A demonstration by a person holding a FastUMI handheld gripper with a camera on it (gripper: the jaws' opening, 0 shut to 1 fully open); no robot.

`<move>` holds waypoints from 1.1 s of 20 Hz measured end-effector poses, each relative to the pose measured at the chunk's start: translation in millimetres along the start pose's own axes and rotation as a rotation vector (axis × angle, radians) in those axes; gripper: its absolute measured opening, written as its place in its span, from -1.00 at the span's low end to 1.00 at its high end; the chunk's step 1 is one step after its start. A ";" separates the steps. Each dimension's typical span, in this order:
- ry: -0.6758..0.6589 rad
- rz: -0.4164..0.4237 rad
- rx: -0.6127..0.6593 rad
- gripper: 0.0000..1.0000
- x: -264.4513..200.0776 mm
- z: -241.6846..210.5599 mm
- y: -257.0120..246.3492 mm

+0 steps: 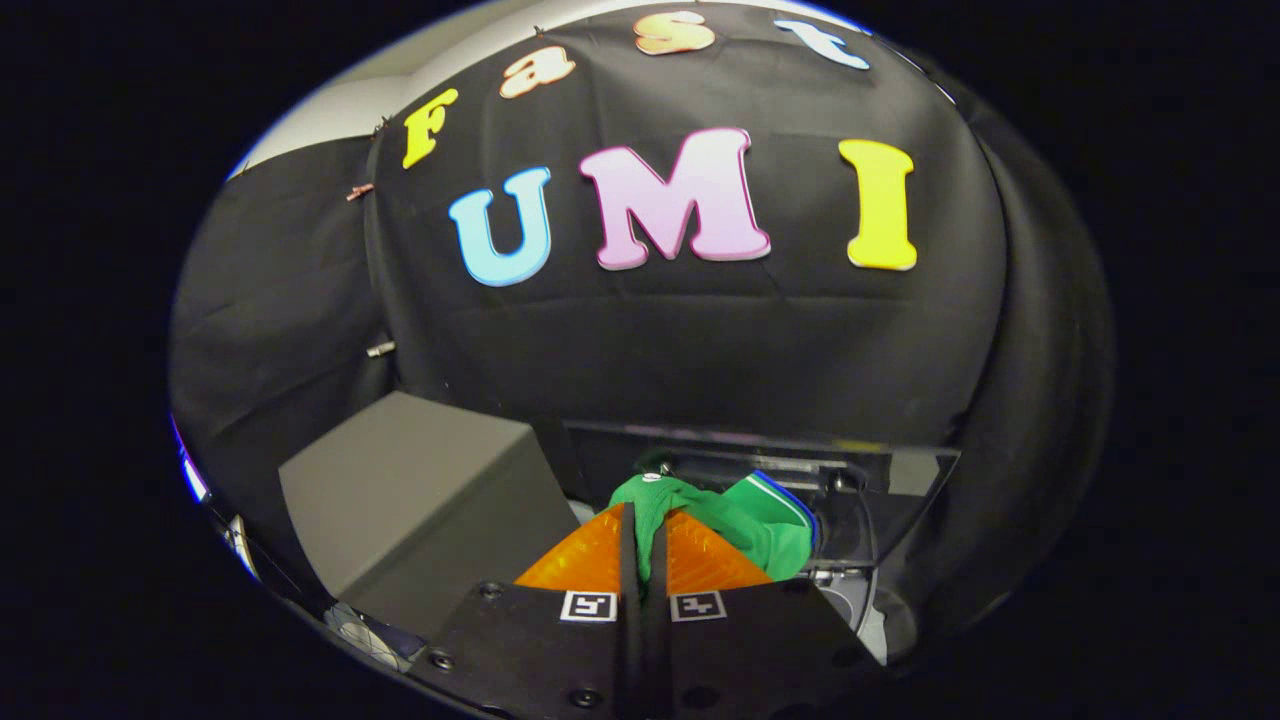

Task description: Put the clothes into the washing machine and then close the washing machine lid.

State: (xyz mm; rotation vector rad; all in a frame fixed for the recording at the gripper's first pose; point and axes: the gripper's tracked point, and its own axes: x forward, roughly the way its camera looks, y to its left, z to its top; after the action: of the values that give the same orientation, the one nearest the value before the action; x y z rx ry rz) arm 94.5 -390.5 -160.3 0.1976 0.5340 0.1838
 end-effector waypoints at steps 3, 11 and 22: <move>0.112 -0.011 -0.001 -0.90 22.8 -58.7 -25.7; 0.288 -0.012 -0.057 -0.90 64.7 -157.1 -39.1; 0.474 -0.105 -0.058 -0.90 64.1 -241.8 -66.9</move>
State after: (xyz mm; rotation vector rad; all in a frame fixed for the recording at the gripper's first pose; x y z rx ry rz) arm 31.0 -407.3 -410.8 0.0668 1.0064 0.1436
